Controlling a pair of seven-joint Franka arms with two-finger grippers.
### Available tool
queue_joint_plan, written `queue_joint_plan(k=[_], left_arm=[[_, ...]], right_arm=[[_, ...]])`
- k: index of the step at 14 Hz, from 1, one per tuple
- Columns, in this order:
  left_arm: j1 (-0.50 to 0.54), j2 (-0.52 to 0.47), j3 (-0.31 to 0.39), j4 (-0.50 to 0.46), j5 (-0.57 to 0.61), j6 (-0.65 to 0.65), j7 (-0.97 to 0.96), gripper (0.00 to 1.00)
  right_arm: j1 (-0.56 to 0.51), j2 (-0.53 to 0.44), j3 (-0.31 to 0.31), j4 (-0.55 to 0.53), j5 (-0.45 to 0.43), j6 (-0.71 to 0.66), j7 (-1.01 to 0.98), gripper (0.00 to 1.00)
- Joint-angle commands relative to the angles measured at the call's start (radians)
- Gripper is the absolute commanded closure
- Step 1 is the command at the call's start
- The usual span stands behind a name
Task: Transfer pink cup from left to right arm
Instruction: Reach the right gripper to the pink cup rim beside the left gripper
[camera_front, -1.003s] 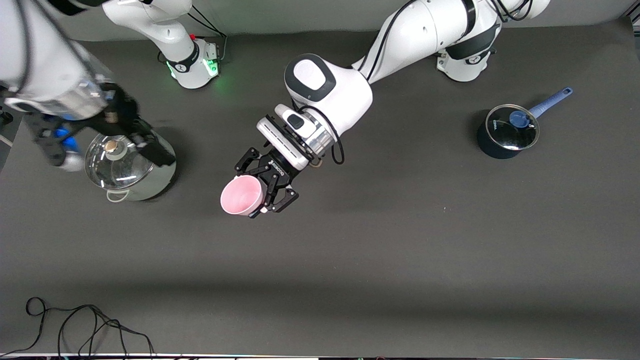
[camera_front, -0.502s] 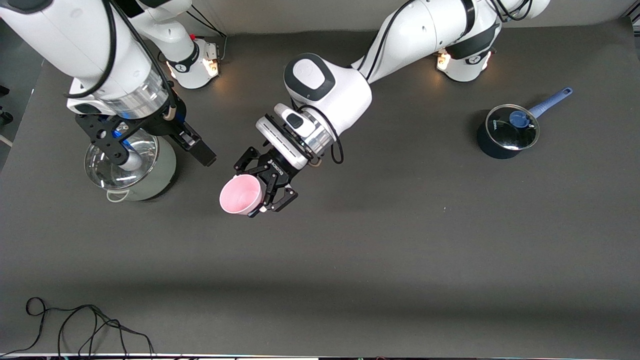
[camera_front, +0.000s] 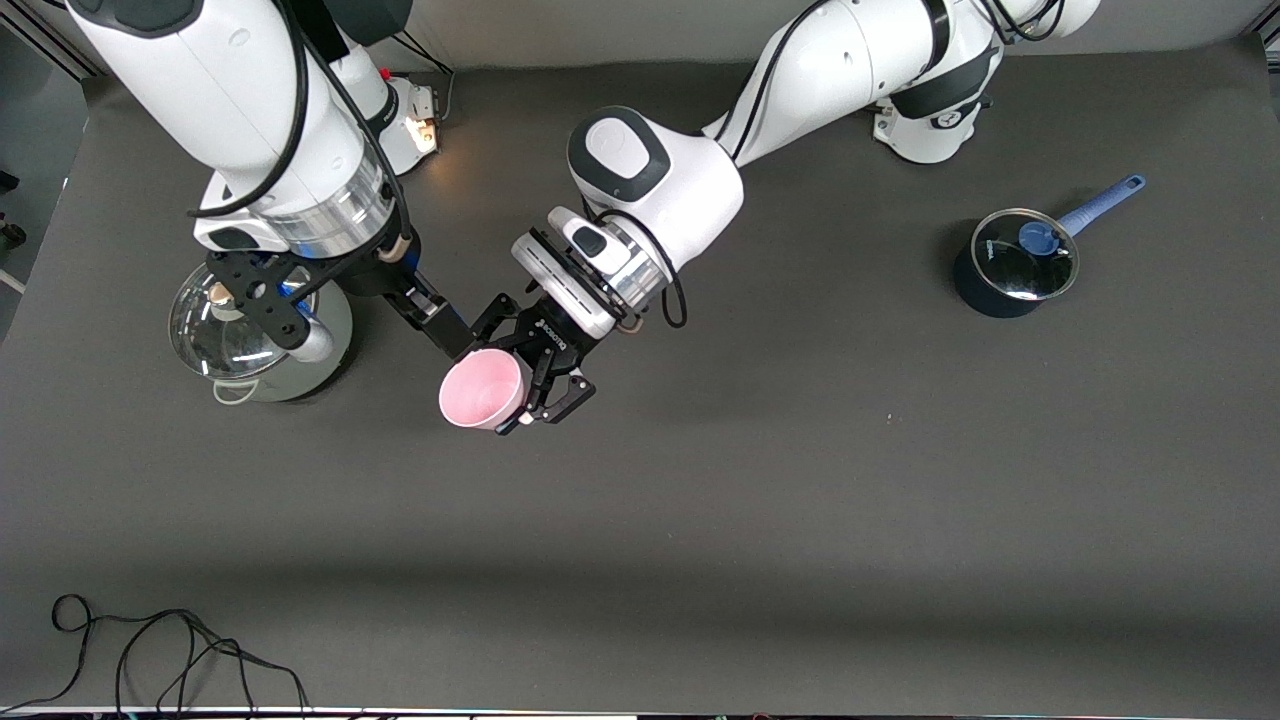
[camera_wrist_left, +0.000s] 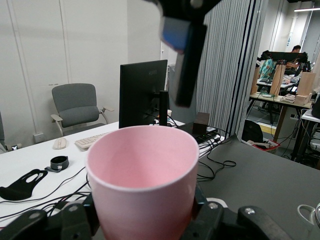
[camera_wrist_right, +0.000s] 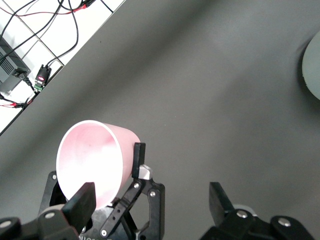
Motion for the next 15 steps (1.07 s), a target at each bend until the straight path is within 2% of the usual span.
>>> queue_joint_plan(k=[1, 9, 10, 12, 14, 15], left_arm=[[-0.021, -0.007, 0.019, 0.017, -0.002, 0.013, -0.018, 1.0], [-0.021, -0.007, 0.019, 0.017, -0.002, 0.013, -0.019, 1.0], [-0.021, -0.007, 0.019, 0.017, -0.002, 0.013, -0.019, 1.0], [-0.021, -0.007, 0.019, 0.017, -0.002, 0.013, -0.018, 1.0], [-0.021, -0.007, 0.019, 0.017, -0.002, 0.013, -0.019, 1.0], [-0.021, -0.007, 0.019, 0.017, -0.002, 0.013, -0.019, 1.0]], right_arm=[[0.008, 0.039, -0.001, 0.044, -0.025, 0.022, 0.024, 0.01], [0.006, 0.088, -0.005, 0.043, -0.024, 0.058, 0.023, 0.02], [0.006, 0.088, -0.004, 0.043, -0.024, 0.058, 0.023, 0.06], [0.005, 0.087, -0.001, 0.044, -0.024, 0.058, 0.023, 0.26], [0.006, 0.088, 0.001, 0.044, -0.024, 0.059, 0.023, 0.55], [0.006, 0.088, 0.001, 0.044, -0.024, 0.059, 0.023, 0.66]])
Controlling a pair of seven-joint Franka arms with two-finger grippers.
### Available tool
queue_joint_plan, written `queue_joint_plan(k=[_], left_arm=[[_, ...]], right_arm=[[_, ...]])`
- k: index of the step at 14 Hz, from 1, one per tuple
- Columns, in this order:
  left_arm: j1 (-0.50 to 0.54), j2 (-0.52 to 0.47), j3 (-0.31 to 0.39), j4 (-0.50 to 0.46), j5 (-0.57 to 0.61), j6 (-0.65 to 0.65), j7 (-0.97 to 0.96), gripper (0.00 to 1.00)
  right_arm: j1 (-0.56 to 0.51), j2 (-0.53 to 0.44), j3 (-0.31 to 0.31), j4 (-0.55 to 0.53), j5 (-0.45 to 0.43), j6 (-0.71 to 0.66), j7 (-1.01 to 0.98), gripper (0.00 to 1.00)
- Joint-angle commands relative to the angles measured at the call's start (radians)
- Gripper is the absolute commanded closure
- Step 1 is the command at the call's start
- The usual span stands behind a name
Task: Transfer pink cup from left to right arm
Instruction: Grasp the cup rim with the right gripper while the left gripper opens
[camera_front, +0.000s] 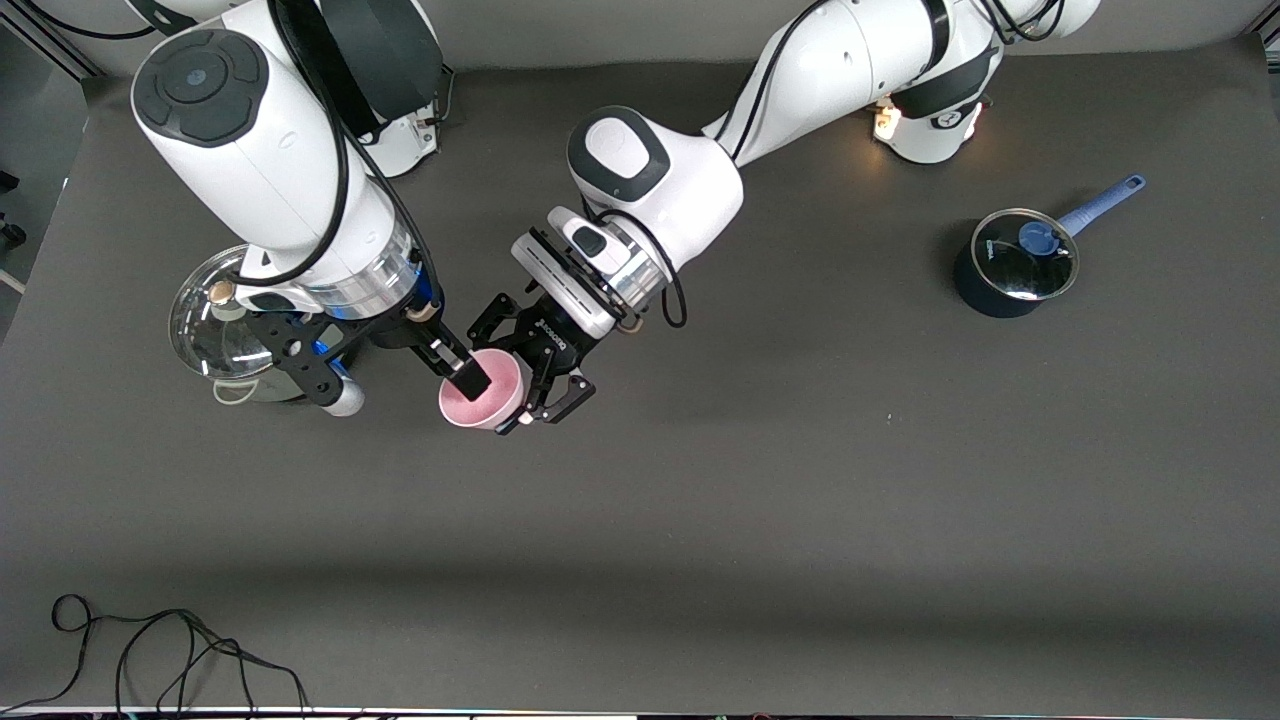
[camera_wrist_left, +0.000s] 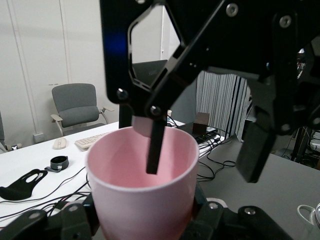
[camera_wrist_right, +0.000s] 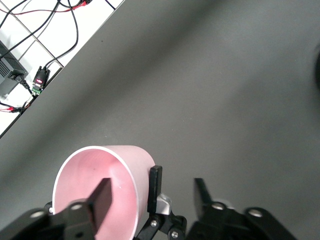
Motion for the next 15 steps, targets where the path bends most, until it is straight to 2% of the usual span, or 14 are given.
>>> queue_joint_plan(k=[1, 3, 11, 12, 15], left_arm=[[-0.02, -0.007, 0.019, 0.016, -0.002, 0.013, -0.018, 1.0], [-0.02, -0.007, 0.019, 0.016, -0.003, 0.013, -0.018, 1.0], [-0.018, -0.009, 0.022, 0.015, 0.003, 0.012, -0.02, 1.0], [-0.017, -0.009, 0.041, 0.015, 0.01, 0.012, -0.018, 0.01], [-0.017, -0.023, 0.049, 0.008, 0.009, 0.008, -0.018, 0.0]], right_arm=[[0.007, 0.018, 0.008, 0.033, -0.021, 0.0, 0.024, 0.77], [0.007, 0.018, 0.008, 0.033, -0.021, 0.001, 0.024, 0.99], [0.007, 0.016, 0.008, 0.035, -0.021, 0.012, 0.024, 1.0], [0.007, 0.018, 0.006, 0.035, -0.023, 0.012, 0.022, 1.0], [0.001, 0.018, -0.006, 0.035, -0.024, 0.035, 0.008, 1.0]])
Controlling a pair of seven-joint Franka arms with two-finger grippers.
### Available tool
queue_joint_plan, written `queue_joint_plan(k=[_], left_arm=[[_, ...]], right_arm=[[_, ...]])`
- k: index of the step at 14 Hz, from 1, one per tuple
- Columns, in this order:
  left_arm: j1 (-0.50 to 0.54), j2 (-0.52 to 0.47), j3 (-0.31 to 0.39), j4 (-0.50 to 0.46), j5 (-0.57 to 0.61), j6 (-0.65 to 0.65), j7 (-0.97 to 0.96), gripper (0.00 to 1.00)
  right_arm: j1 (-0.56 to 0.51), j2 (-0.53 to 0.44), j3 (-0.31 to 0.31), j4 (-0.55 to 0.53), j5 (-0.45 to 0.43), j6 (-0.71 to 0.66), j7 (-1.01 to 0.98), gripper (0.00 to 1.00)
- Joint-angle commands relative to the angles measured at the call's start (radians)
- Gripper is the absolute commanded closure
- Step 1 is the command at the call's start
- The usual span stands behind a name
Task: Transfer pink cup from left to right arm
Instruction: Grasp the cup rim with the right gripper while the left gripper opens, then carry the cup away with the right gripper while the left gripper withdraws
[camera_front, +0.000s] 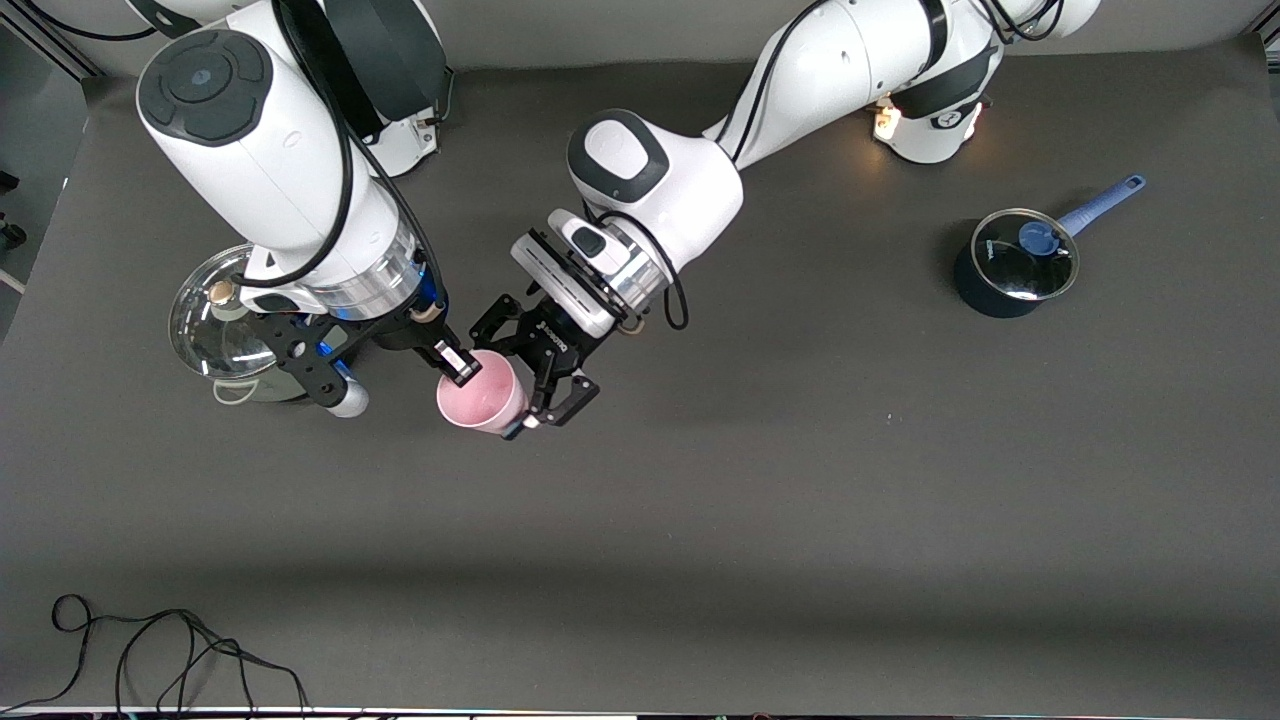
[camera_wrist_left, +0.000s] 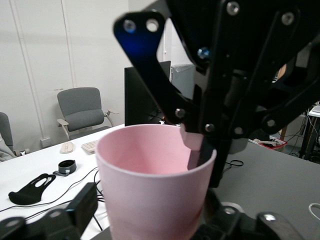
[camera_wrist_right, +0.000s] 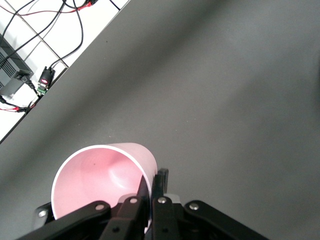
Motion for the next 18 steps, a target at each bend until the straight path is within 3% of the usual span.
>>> queue_joint_plan(k=[1, 4, 6, 11, 15, 18], left_arm=[[-0.008, -0.021, 0.027, -0.001, -0.004, 0.002, -0.021, 0.0], [0.011, -0.021, 0.033, -0.009, 0.006, -0.011, -0.016, 0.0], [0.083, -0.026, 0.03, -0.045, 0.032, -0.048, -0.012, 0.0], [0.29, -0.121, 0.031, -0.286, 0.091, -0.255, -0.012, 0.0], [0.421, -0.165, 0.031, -0.441, 0.183, -0.358, -0.01, 0.0], [0.582, -0.253, 0.04, -0.551, 0.218, -0.598, -0.006, 0.0]], right_arm=[[-0.005, 0.014, -0.009, 0.035, -0.025, 0.031, -0.01, 1.0], [-0.022, 0.014, -0.066, 0.037, -0.034, 0.069, -0.102, 1.0], [-0.059, 0.01, -0.088, 0.037, -0.034, 0.072, -0.139, 1.0], [-0.239, -0.001, -0.085, 0.032, -0.028, 0.06, -0.319, 1.0], [-0.408, -0.005, -0.085, 0.022, 0.027, -0.021, -0.75, 1.0], [-0.496, -0.015, -0.085, 0.02, 0.023, -0.087, -1.089, 1.0]])
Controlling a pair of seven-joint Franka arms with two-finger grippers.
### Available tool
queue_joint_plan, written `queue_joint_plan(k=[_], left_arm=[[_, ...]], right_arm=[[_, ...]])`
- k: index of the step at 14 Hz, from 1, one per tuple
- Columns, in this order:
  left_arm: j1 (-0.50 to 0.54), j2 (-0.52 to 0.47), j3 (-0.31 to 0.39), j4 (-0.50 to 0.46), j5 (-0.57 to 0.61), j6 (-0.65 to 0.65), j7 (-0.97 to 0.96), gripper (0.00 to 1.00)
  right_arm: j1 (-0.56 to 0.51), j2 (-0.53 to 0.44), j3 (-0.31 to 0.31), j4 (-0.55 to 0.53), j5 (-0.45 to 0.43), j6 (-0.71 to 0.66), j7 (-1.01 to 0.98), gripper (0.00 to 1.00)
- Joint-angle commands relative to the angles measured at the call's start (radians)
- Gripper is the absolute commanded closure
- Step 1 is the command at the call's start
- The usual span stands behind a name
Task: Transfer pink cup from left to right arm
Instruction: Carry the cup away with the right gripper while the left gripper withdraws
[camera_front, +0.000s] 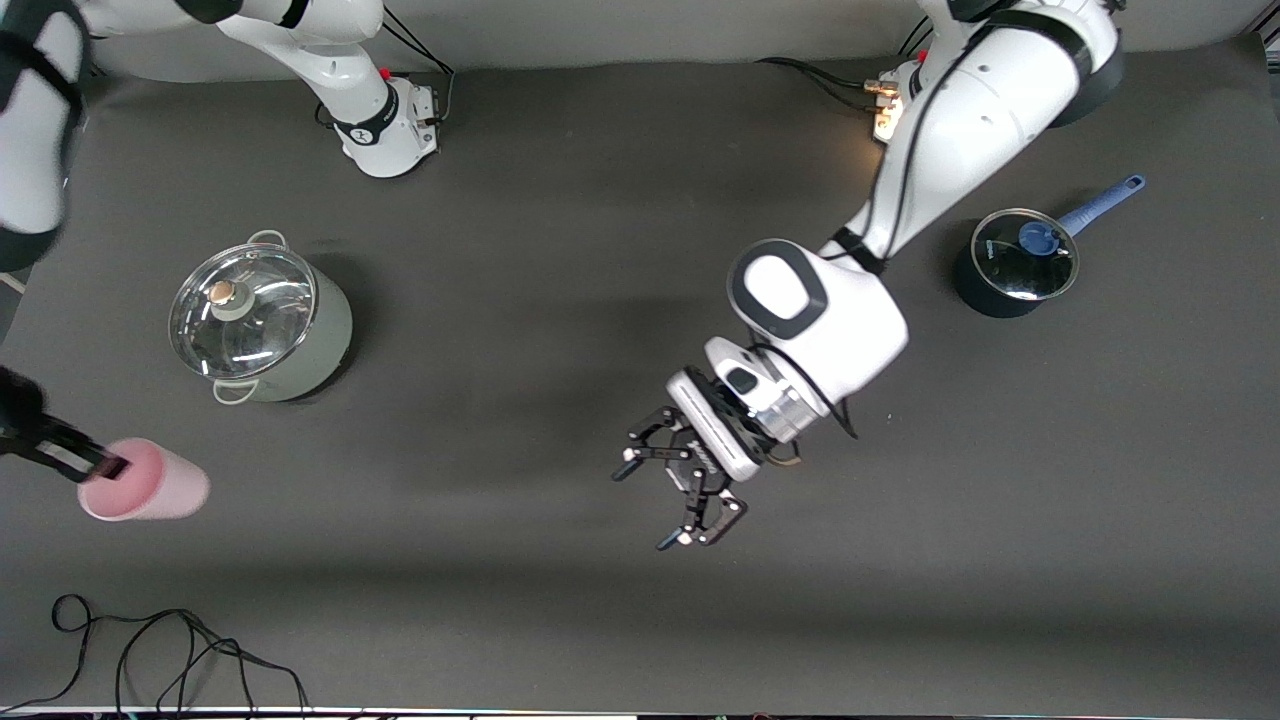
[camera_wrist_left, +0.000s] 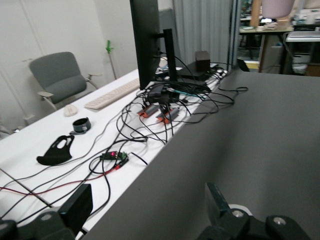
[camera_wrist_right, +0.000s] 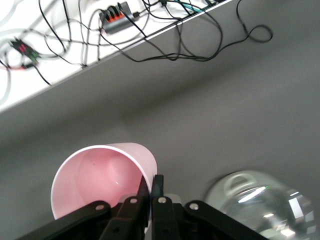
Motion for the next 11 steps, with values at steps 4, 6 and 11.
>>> queue_joint_plan(k=[4, 6, 11], left_arm=[[0.328, -0.186, 0.077, -0.191, 0.176, -0.562, -0.01, 0.0], [0.426, -0.19, 0.094, -0.177, 0.281, -0.754, -0.022, 0.0], [0.566, -0.207, 0.195, -0.174, 0.546, -1.037, -0.062, 0.0]], right_arm=[[-0.09, -0.026, 0.002, -0.034, 0.014, -0.101, -0.456, 1.0], [-0.093, -0.022, 0.002, -0.104, 0.021, -0.037, -0.46, 1.0], [-0.094, -0.026, -0.009, -0.371, 0.088, 0.232, -0.555, 1.0]])
